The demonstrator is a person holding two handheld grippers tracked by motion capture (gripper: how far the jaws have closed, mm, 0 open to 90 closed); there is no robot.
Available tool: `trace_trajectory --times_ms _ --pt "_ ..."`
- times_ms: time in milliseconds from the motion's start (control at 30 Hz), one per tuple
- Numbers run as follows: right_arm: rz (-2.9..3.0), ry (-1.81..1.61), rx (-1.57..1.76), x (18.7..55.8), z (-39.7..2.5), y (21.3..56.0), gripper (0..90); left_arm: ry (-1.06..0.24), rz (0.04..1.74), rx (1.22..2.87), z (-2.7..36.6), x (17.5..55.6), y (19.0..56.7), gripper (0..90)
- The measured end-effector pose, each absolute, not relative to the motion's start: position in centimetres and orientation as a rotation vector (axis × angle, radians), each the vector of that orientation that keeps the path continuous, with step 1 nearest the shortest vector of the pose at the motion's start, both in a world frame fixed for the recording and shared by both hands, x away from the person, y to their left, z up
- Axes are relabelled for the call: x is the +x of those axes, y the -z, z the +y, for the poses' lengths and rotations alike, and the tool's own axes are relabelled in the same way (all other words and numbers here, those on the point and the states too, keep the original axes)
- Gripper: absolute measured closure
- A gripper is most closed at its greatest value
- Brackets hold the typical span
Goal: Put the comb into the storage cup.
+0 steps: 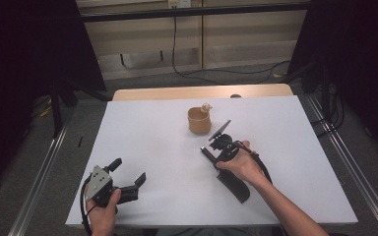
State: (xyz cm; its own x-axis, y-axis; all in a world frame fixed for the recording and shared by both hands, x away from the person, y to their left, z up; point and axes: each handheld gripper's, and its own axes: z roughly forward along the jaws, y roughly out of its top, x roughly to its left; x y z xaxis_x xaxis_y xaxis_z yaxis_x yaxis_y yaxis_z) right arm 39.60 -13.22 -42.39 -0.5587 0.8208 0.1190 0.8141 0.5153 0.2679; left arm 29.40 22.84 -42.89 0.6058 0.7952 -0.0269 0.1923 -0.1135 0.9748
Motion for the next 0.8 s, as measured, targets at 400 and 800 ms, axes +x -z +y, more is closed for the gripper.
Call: trace_trajectory --times_ms 400,800 --pt "2.72 -0.491 1.491 39.9 -13.6 42.3 73.0 -0.623 0.839 1.629 22.9 29.4 42.9 2.9" --pt "2.757 -0.594 1.412 39.5 -14.7 41.8 73.0 -0.626 0.844 1.626 23.0 29.4 42.9 2.9"
